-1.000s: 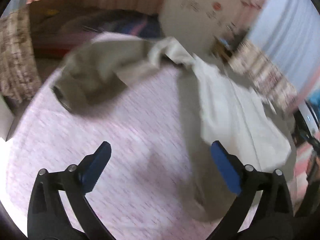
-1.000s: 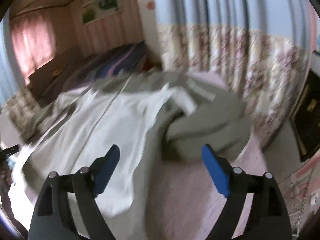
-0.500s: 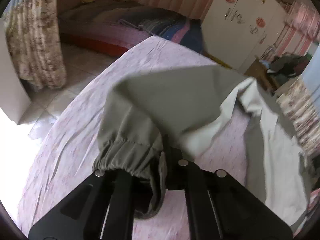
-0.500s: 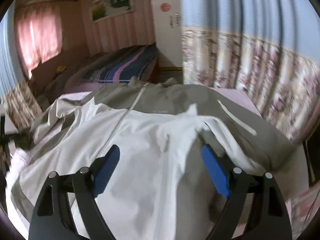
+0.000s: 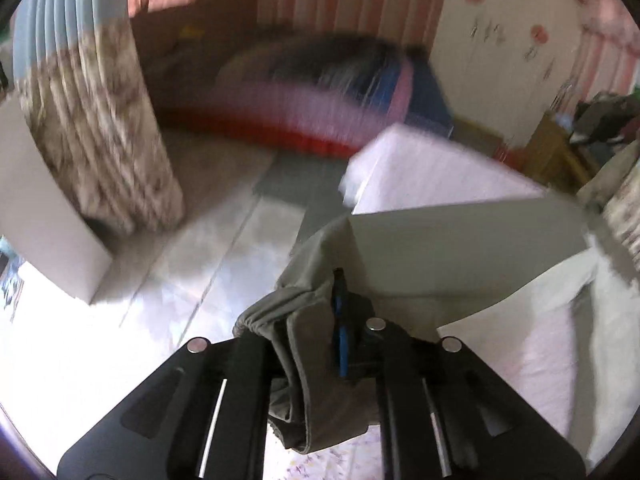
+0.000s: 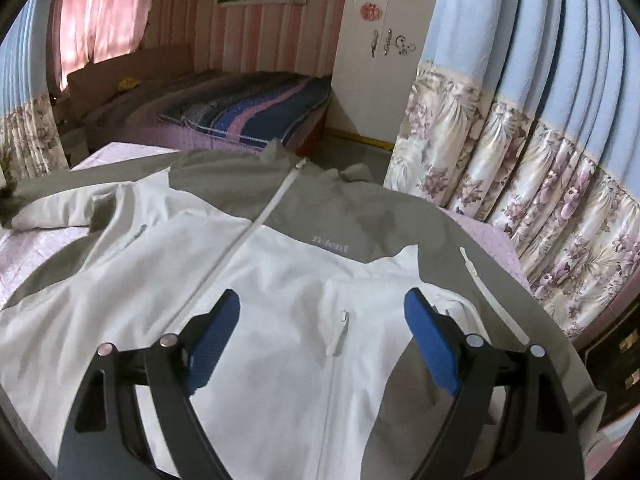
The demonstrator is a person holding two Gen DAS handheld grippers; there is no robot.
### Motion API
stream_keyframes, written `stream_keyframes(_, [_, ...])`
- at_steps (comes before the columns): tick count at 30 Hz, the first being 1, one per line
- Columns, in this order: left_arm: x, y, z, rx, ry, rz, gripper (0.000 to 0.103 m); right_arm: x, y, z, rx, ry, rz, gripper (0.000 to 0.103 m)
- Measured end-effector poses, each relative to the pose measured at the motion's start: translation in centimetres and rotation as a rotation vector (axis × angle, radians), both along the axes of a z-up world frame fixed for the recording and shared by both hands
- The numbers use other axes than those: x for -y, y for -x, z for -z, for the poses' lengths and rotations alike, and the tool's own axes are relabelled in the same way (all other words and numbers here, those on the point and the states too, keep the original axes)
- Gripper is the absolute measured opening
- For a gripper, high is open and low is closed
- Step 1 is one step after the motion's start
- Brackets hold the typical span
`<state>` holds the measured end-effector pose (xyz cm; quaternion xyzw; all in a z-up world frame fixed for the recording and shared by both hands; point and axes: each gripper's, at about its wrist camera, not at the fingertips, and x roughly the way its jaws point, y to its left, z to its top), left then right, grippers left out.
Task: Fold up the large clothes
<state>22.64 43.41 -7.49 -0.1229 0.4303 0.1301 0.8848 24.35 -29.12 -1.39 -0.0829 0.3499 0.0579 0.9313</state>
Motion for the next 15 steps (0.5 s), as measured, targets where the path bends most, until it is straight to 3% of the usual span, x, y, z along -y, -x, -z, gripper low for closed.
stream_keyframes(4, [-0.7,0.7,3.8,-0.034,0.064,-0.078,0.017,0.0,-0.3,0.1,-0.008,0.025,-0.010,0.085])
stream_keyframes(7, [0.2,1.3,3.1,-0.020,0.044,-0.106,0.011,0.0,-0.6,-0.3,-0.003,0.051,-0.013,0.085])
stream_keyframes(12, [5.2,0.2,-3.3,0.062,0.039,-0.078,0.003,0.9,-1.4,-1.2,0.003,0.049,0.004,0.085])
stream_keyframes(15, [11.1,-1.9,-8.2,0.118,0.023,-0.007,0.001,1.6,-1.6,-1.1,0.004,0.041,0.010,0.085])
